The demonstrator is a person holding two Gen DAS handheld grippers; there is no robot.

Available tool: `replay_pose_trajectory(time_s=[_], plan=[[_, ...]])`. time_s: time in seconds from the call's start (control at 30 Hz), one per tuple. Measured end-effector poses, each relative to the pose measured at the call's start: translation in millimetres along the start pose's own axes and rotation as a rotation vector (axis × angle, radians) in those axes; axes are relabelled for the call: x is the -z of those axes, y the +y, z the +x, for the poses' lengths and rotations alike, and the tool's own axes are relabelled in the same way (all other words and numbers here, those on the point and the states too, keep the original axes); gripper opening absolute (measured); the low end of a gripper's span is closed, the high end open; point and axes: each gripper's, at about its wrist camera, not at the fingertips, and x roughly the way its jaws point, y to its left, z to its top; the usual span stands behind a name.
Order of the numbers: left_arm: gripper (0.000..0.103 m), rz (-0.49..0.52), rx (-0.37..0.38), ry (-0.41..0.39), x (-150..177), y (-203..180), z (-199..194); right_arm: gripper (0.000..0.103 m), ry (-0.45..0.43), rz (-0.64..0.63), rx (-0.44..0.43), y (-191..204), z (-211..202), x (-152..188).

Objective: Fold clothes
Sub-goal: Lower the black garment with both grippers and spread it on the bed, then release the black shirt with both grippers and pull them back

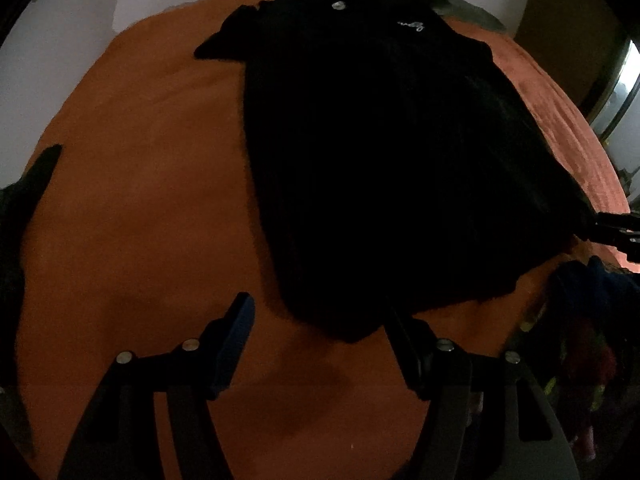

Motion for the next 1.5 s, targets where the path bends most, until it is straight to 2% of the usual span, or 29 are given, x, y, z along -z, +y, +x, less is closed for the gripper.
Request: replay_pose_trajectory(time_s=[0.03,0.1,0.13,0.17,0.3,0.4,0.43,0.5,0.53,0.57,0.6,0.63,0.67,0.73,0.77,0.9,0.97,1.0,1.07,1.13,1.23,1.27,1.3,1.33,1.37,1.43,1.47,1.5], plan=[[0.066,0.003,0.005,-0.01,0,-2,2,0.007,-0.003,0.018,-0.005,-3,2,-1],[0.049,0.006,0.066,-0.057,0,-3,-1,0.004,-0.029,0.068,-0.007,-14,-2,-1],[0.024,0.0,0.07,-0.063,-1,-3,-1,0.003,-0.051,0.097,-0.006,-19,-6,-2],[0.006,-0.007,0.064,-0.059,-2,0,0,0.003,-0.082,0.13,0.0,-26,-13,-2],[0.006,-0.063,0.02,-0.051,7,13,-3,0.0,-0.226,0.259,0.03,-59,-63,-9],[0.006,-0.041,0.028,-0.031,9,6,-3,0.0,-0.338,0.361,0.062,-90,-107,-12],[0.009,-0.032,0.031,-0.024,9,4,-3,0.0,-0.342,0.383,0.059,-97,-116,-11],[0.029,-0.014,0.037,-0.011,10,-1,-3,0.0,-0.278,0.39,-0.021,-105,-114,-11],[0.052,-0.005,0.041,-0.004,11,-4,-3,0.0,-0.244,0.382,-0.066,-105,-108,-12],[0.069,0.004,0.044,0.003,11,-6,-3,0.002,-0.206,0.363,-0.099,-100,-101,-12],[0.073,0.013,0.047,0.01,12,-9,-3,0.008,-0.167,0.323,-0.108,-91,-91,-14],[0.073,0.022,0.05,0.016,13,-11,-3,0.021,-0.138,0.274,-0.096,-81,-83,-16],[0.073,0.03,0.053,0.023,13,-14,-3,0.029,-0.114,0.214,-0.063,-69,-74,-16],[0.073,0.051,0.038,0.049,11,-20,13,0.063,-0.095,0.092,0.035,-43,-61,-16],[0.074,0.054,0.019,0.058,12,-22,20,0.066,-0.099,0.03,0.081,-32,-56,-14],[0.072,-0.067,0.024,0.065,9,-5,35,0.066,-0.084,-0.218,0.169,12,-31,-7],[0.051,-0.176,0.058,0.052,8,11,37,0.067,-0.074,-0.292,0.196,29,-20,-5],[0.045,-0.222,0.059,0.046,8,19,35,0.067,-0.068,-0.32,0.215,33,-15,-4],[0.018,-0.313,0.055,0.035,10,37,31,0.067,-0.053,-0.4,0.254,45,-7,1],[0.013,-0.39,0.043,0.022,11,54,26,0.067,-0.039,-0.481,0.294,58,1,6],[0.012,-0.494,0.04,0.007,12,78,22,0.066,-0.065,-0.565,0.34,70,9,9],[0.012,-0.522,0.05,0.009,12,83,21,0.065,-0.067,-0.532,0.341,65,9,6],[0.012,-0.533,0.054,0.014,12,85,22,0.048,-0.069,-0.5,0.342,60,9,3],[0.012,-0.53,0.049,0.016,12,85,21,0.015,-0.07,-0.467,0.343,55,9,-1],[0.012,-0.525,0.042,0.017,11,83,20,0.001,-0.072,-0.435,0.344,50,9,-4],[0.012,-0.513,0.033,0.018,12,80,18,0.002,-0.08,-0.354,0.337,37,6,-11],[0.012,-0.512,0.031,0.018,13,79,16,0.002,-0.101,-0.26,0.305,20,-6,-12],[0.012,-0.515,0.039,0.019,20,97,19,0.002,-0.118,-0.168,0.269,4,-17,-14]])
